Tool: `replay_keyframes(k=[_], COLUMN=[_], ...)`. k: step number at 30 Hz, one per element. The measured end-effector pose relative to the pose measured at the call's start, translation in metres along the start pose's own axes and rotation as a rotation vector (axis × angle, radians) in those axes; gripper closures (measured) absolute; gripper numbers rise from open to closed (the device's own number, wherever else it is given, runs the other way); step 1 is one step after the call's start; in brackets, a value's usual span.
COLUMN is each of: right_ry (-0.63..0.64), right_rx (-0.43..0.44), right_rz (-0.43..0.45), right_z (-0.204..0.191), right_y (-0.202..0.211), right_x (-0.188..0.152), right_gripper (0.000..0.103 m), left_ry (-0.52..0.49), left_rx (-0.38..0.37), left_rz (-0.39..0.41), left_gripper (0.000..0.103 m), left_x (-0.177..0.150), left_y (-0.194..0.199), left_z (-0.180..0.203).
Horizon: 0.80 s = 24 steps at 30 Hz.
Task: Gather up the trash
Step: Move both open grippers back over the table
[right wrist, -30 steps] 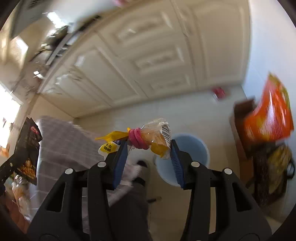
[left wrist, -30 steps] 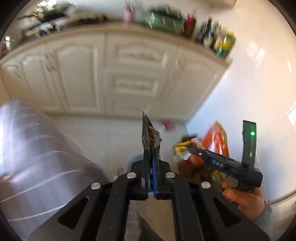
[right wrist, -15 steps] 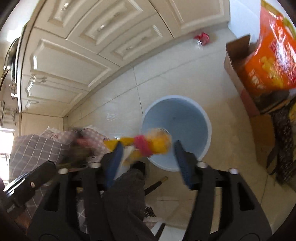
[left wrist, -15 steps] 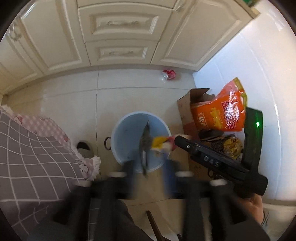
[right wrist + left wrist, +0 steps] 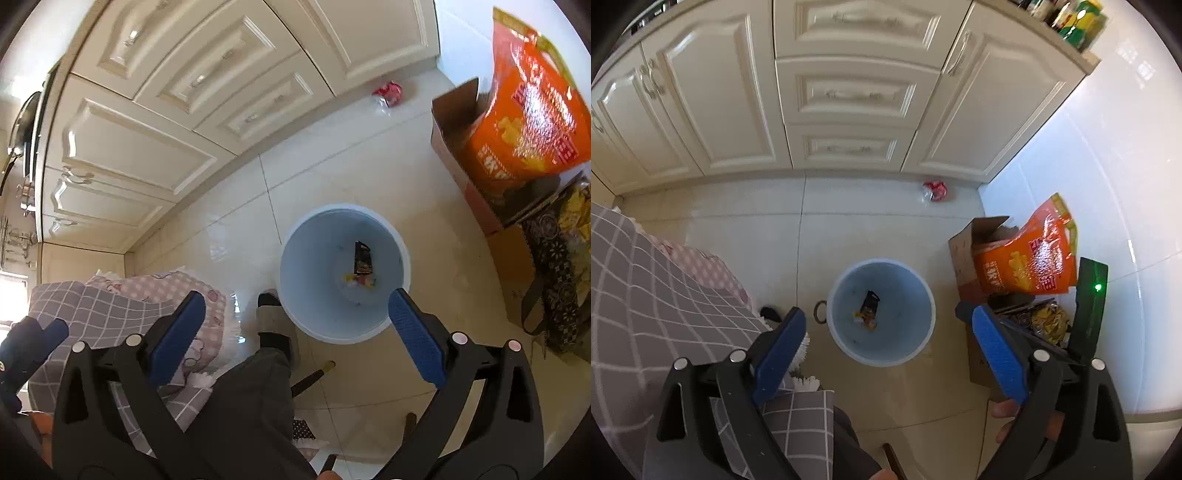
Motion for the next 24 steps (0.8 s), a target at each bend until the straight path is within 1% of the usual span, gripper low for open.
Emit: replay_keyframes(k=[7,9,12,18,24], right_ry=[0.058,0.079,0.116,0.219,0.313], right_rx=[0.016,0.024,0.042,0.092,0.155], right_rz=[0.084,0.106,0.147,0.221,0.278], right_z=[-0.035,-0.048,-0.071,-0.131,-0.195], right_y=[0.049,0.063,0.085,0.127,0.16], right_x=[0.003,0.005,0.007,0.004,-0.005], right_gripper=[0.006,0.006,0.006,0.006,0.006], left_ry=[-0.022,-0.02,-0.001,0.03,0.055], left_rx=[-0.015,-0.012,-0.019,-0.019,0.013], left_rz=[0.116,0.139,0.196,0.301,0.425], left_gripper=[0.013,0.012,0.012,0.012,0.012], left_x=[-0.008,-0.01,-0.012,-0.017,-0.024], left_y=[0.061,0.074,0.105,0.161,0.223], left_z=[-0.001,-0.003,-0.014,-0.036,-0.065])
Point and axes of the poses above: each gripper's, at about its wrist camera, not at the fingertips, and y roughly against the way its jaws point, z to its right, x to its top, the point moved 6 cm from there along -y, roughly the way its jaws point, and after that the axes turned 9 degrees about y, right-handed, at the moved point
